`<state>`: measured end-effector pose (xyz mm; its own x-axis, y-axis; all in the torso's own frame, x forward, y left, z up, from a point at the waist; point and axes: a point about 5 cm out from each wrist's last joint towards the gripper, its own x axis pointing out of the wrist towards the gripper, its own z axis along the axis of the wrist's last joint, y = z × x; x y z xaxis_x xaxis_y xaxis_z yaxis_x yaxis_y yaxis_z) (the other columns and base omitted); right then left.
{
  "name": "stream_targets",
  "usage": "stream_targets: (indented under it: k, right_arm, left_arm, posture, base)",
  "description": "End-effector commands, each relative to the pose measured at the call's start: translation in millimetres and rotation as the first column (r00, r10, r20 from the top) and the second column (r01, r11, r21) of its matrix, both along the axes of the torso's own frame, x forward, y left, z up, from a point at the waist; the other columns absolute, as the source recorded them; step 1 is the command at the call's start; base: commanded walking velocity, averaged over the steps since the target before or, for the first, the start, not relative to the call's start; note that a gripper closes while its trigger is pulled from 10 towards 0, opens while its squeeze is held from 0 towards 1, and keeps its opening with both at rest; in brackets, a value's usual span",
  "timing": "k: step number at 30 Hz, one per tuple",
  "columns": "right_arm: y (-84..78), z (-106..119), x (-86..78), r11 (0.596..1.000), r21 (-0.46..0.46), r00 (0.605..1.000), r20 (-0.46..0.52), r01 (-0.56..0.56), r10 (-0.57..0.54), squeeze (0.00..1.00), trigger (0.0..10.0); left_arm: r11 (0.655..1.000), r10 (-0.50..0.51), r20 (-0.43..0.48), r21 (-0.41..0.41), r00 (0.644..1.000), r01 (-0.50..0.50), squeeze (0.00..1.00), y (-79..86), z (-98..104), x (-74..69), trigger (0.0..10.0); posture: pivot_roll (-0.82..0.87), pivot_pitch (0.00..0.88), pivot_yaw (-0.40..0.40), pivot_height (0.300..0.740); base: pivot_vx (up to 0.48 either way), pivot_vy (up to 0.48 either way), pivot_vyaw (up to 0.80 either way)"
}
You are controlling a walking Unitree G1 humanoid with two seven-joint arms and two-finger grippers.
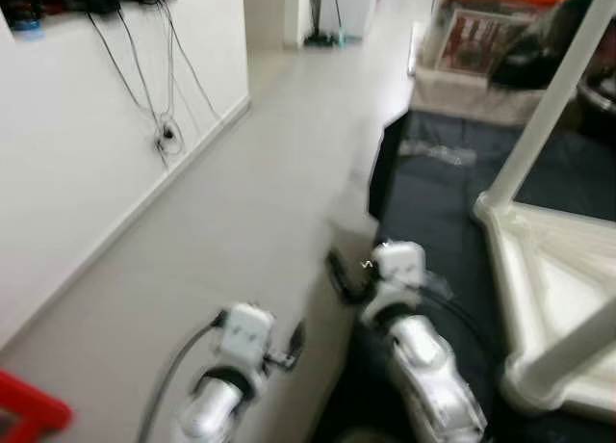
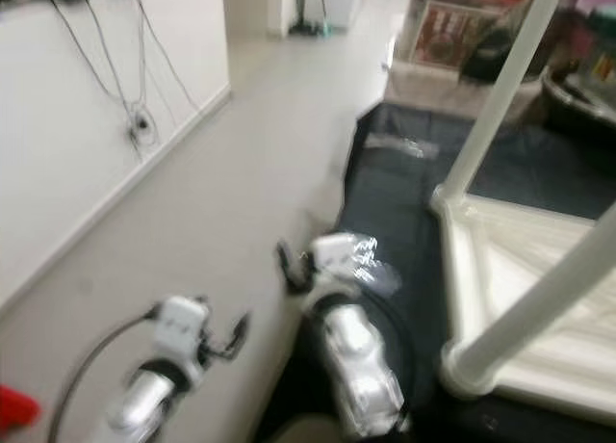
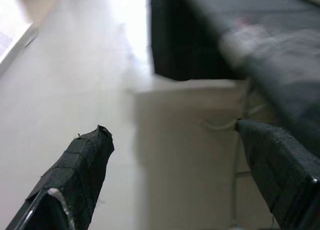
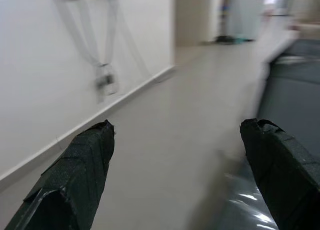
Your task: Building children table
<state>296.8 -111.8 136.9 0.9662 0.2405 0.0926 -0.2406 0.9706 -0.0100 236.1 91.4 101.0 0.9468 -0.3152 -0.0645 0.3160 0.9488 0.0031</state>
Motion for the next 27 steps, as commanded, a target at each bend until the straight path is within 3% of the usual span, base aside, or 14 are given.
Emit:
stream_targets:
  k: [1, 6, 8, 9, 11, 14, 19, 22, 25, 27]
  right_arm:
    - [-5.8, -4.1, -1.6, 1.0, -0.012, 1.0, -0.008, 0.022, -0.023, 0.0, 10.0]
    - [-5.6, 3.8, 0.6, 0.998, -0.008, 0.998, 0.026, 0.056, -0.056, 0.0, 10.0]
    - [-13.3, 15.4, 4.6, 0.986, -0.001, 0.983, 0.077, 0.165, -0.165, 0.0, 10.0]
    - [-13.3, 15.4, 4.6, 0.986, -0.001, 0.983, 0.077, 0.165, -0.165, 0.0, 10.0]
    - [-28.4, 22.9, 6.8, 0.941, -0.025, 0.936, 0.115, 0.338, -0.333, 0.0, 10.0]
    - [-47.1, 26.0, 8.7, 0.867, -0.008, 0.864, 0.097, 0.498, -0.495, 0.0, 10.0]
    - [-58.5, 27.7, 12.2, 0.83, -0.006, 0.828, 0.085, 0.557, -0.555, 0.0, 10.0]
    - [-86.2, 31.2, 18.4, 0.79, 0.001, 0.786, 0.087, 0.614, -0.611, 0.0, 10.0]
    - [-94.1, 32.6, 18.7, 0.773, -0.003, 0.77, 0.096, 0.634, -0.631, 0.0, 10.0]
    - [-115.5, 37.1, 14.2, 0.714, -0.026, 0.71, 0.127, 0.7, -0.692, 0.0, 10.0]
  left_arm:
    - [1.0, -0.023, -0.02, -0.012, 1.0, 0.023, 0.0, -5.7, -2.2, -3.2, 10.0]
    - [1.0, -0.025, -0.025, -0.012, 0.999, 0.024, 0.0, -6.4, -2.9, -3.2, 10.0]
    - [1.0, -0.026, -0.03, -0.012, 0.999, 0.026, 0.0, -6.8, -3.5, -3.4, 10.0]
    - [1.0, -0.026, -0.03, -0.012, 0.999, 0.026, 0.0, -6.8, -3.5, -3.4, 10.0]
    - [1.0, -0.027, -0.029, -0.013, 0.999, 0.027, 0.0, -6.8, -3.2, -3.7, 10.0]
    - [1.0, -0.029, -0.032, -0.011, 0.999, 0.028, 0.0, -6.9, -3.2, -3.8, 10.0]
    - [0.999, -0.031, -0.033, -0.008, 0.999, 0.031, 0.0, -7.0, -3.1, -3.9, 10.0]
    - [0.999, -0.036, -0.037, -0.01, 0.999, 0.036, 0.0, -7.3, -3.1, -3.9, 10.0]
    - [0.999, -0.037, -0.039, -0.013, 0.999, 0.036, 0.0, -7.3, -3.2, -3.9, 10.0]
    - [0.999, -0.037, -0.042, -0.013, 0.998, 0.037, 0.0, -7.2, -3.5, -3.7, 10.0]
  posture:
    - [0.08, 0.079, -0.082, 0.74]
    - [0.08, 0.076, -0.083, 0.74]
    - [0.08, 0.075, -0.081, 0.74]
    - [0.08, 0.075, -0.081, 0.74]
    - [0.09, 0.078, -0.082, 0.74]
    - [0.09, 0.084, -0.085, 0.74]
    - [0.09, 0.087, -0.082, 0.74]
    - [0.08, 0.096, -0.075, 0.74]
    - [0.08, 0.096, -0.075, 0.74]
    - [0.08, 0.101, -0.074, 0.74]
  base:
    - [0.0, 0.0, 0.0]
    - [0.0, 0.0, 0.0]
    - [0.0, 0.0, 0.0]
    - [0.0, 0.0, 0.0]
    - [0.0, 0.0, 0.0]
    - [0.0, 0.0, 0.0]
    - [0.0, 0.0, 0.0]
    - [0.0, 0.0, 0.0]
    - [0.0, 0.0, 0.0]
    - [0.0, 0.0, 0.0]
